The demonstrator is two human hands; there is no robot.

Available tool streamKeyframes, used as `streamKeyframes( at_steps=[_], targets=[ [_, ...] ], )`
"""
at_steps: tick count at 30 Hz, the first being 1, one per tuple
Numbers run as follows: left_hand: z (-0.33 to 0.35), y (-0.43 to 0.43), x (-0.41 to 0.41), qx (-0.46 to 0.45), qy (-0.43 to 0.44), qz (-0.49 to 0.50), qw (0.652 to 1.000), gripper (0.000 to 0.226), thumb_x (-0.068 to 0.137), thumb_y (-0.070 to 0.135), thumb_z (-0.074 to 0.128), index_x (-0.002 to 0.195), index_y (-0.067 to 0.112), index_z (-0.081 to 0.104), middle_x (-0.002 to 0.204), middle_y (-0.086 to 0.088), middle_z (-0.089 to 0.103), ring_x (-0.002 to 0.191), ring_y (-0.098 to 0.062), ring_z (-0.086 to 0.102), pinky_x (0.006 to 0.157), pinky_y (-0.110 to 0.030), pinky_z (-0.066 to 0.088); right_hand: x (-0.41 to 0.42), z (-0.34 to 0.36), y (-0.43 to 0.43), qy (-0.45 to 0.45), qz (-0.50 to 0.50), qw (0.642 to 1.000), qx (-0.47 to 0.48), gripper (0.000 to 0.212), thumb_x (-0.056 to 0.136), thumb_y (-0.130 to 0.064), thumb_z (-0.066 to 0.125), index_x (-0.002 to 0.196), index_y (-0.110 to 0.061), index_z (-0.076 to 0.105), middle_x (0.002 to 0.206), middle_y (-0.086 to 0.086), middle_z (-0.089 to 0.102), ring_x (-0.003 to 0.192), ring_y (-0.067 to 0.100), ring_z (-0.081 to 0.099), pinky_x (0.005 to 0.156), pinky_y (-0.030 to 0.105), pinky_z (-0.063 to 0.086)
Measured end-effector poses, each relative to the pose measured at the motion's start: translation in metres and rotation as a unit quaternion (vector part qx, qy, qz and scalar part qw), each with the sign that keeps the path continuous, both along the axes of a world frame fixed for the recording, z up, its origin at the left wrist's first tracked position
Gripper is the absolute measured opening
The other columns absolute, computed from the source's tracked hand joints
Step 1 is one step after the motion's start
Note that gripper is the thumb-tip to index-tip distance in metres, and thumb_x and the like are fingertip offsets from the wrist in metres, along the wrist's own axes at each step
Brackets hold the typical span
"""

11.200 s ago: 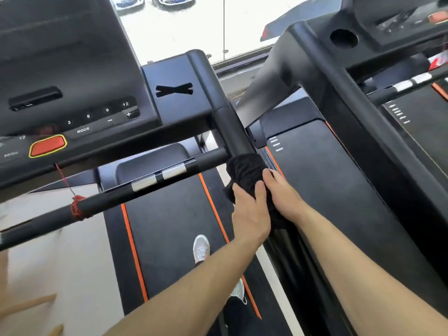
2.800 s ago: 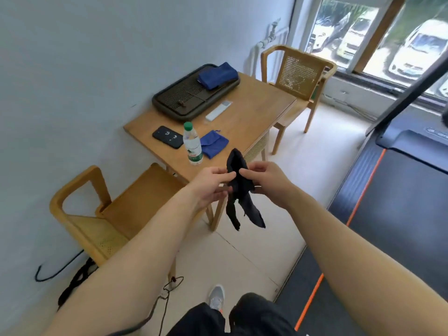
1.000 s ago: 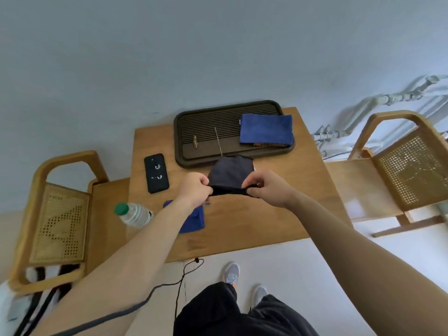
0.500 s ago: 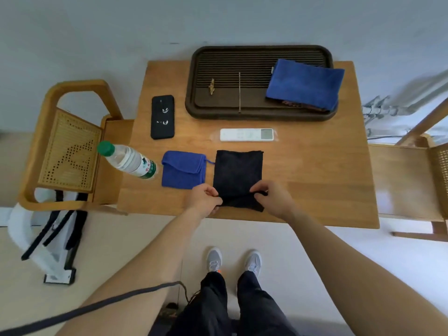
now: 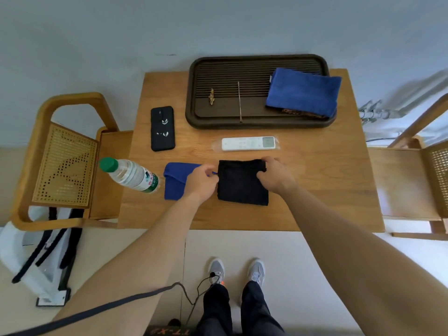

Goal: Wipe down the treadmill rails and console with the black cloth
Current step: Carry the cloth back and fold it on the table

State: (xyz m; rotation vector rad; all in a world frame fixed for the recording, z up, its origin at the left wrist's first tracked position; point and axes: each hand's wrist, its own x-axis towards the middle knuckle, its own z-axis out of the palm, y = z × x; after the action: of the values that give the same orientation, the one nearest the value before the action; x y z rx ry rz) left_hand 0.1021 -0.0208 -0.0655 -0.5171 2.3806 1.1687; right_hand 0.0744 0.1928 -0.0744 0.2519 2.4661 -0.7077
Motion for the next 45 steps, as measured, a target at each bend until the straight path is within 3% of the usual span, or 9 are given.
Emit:
streamKeyframes(
  at_steps=[4, 10, 14, 19, 26, 31, 35, 39, 45],
  targets=[
    [0.031, -0.011, -0.001, -0.054, -0.044, -0.119, 0.990, 0.023, 0.097, 0.024, 0.057, 0.116, 0.019, 0.069, 0.120, -0.001, 0.068, 0.108, -0.019, 0.061, 0.091, -0.034, 0.049, 0.002, 0.035, 0.001, -0.017, 0.008, 1.000, -0.013, 0.047, 0.095, -0.021, 0.054, 0.142, -0.016, 0.047, 0.136, 0.009, 0.056, 0.119, 0.028, 0.055, 0.094, 0.041, 0.051],
    [0.020, 0.002, -0.003, -0.029, -0.076, -0.100, 0.992, 0.039, 0.095, 0.022, 0.062, 0.131, 0.012, 0.050, 0.114, -0.002, 0.056, 0.102, -0.018, 0.053, 0.082, -0.031, 0.044, 0.028, 0.025, 0.003, -0.074, -0.019, 0.997, -0.022, 0.039, 0.096, -0.012, 0.050, 0.134, -0.004, 0.050, 0.125, 0.013, 0.061, 0.111, 0.031, 0.060, 0.085, 0.038, 0.051],
    [-0.017, 0.017, -0.012, -0.001, -0.088, 0.001, 0.996, 0.021, 0.093, 0.020, 0.067, 0.082, 0.019, 0.049, 0.085, 0.004, 0.052, 0.093, -0.018, 0.051, 0.078, -0.032, 0.043, 0.029, -0.008, -0.003, -0.050, -0.159, 0.981, -0.099, 0.028, 0.095, -0.022, 0.063, 0.116, -0.008, 0.053, 0.105, 0.007, 0.063, 0.096, 0.025, 0.063, 0.086, 0.044, 0.057],
    [-0.041, 0.019, -0.026, 0.023, -0.115, 0.052, 0.992, 0.054, 0.083, 0.030, 0.079, 0.129, 0.008, 0.061, 0.121, -0.003, 0.064, 0.114, -0.027, 0.059, 0.088, -0.036, 0.051, 0.023, -0.027, -0.004, -0.043, -0.300, 0.942, -0.144, 0.021, 0.087, -0.016, 0.074, 0.086, -0.015, 0.053, 0.089, 0.001, 0.060, 0.091, 0.024, 0.062, 0.081, 0.041, 0.057],
    [-0.043, 0.019, -0.032, 0.178, -0.058, 0.025, 0.982, 0.024, 0.097, 0.028, 0.062, 0.121, 0.025, 0.058, 0.120, 0.002, 0.064, 0.112, -0.018, 0.061, 0.100, -0.044, 0.052, 0.010, -0.034, -0.002, -0.002, -0.260, 0.948, -0.182, 0.010, 0.085, -0.017, 0.068, 0.093, -0.013, 0.064, 0.084, 0.000, 0.063, 0.078, 0.017, 0.059, 0.072, 0.036, 0.052],
    [-0.052, 0.022, -0.036, 0.197, -0.030, 0.046, 0.979, 0.039, 0.106, 0.028, 0.046, 0.144, 0.027, 0.036, 0.138, 0.005, 0.050, 0.125, -0.016, 0.049, 0.104, -0.038, 0.046, -0.009, -0.034, 0.000, 0.010, -0.237, 0.949, -0.209, 0.023, 0.090, -0.017, 0.064, 0.111, -0.018, 0.055, 0.105, 0.001, 0.063, 0.094, 0.018, 0.062, 0.080, 0.040, 0.057],
    [-0.062, 0.030, -0.035, 0.071, 0.019, 0.026, 0.997, 0.035, 0.105, 0.024, 0.046, 0.139, 0.020, 0.039, 0.131, -0.002, 0.055, 0.120, -0.018, 0.053, 0.089, -0.033, 0.046, -0.018, -0.047, 0.001, 0.007, -0.161, 0.973, -0.165, 0.054, 0.087, -0.021, 0.072, 0.133, -0.021, 0.044, 0.118, -0.005, 0.060, 0.102, 0.015, 0.061, 0.085, 0.038, 0.057],
    [-0.067, 0.036, -0.024, -0.119, 0.089, 0.000, 0.989, 0.030, 0.101, 0.028, 0.054, 0.127, 0.015, 0.043, 0.110, -0.005, 0.062, 0.087, -0.022, 0.062, 0.065, -0.035, 0.049, -0.022, -0.061, 0.001, 0.033, -0.155, 0.984, -0.086, 0.048, 0.087, -0.023, 0.074, 0.126, -0.024, 0.046, 0.117, -0.002, 0.063, 0.100, 0.017, 0.064, 0.084, 0.041, 0.059],
    [-0.071, 0.032, -0.022, -0.369, 0.201, -0.198, 0.886, 0.034, 0.085, 0.016, 0.074, 0.106, 0.010, 0.048, 0.102, -0.010, 0.052, 0.078, -0.019, 0.049, 0.050, -0.025, 0.035, -0.014, -0.048, -0.011, 0.182, 0.072, 0.970, 0.145, 0.035, 0.088, -0.018, 0.068, 0.115, -0.020, 0.047, 0.116, 0.003, 0.053, 0.094, 0.021, 0.057, 0.071, 0.037, 0.056]
  ],
)
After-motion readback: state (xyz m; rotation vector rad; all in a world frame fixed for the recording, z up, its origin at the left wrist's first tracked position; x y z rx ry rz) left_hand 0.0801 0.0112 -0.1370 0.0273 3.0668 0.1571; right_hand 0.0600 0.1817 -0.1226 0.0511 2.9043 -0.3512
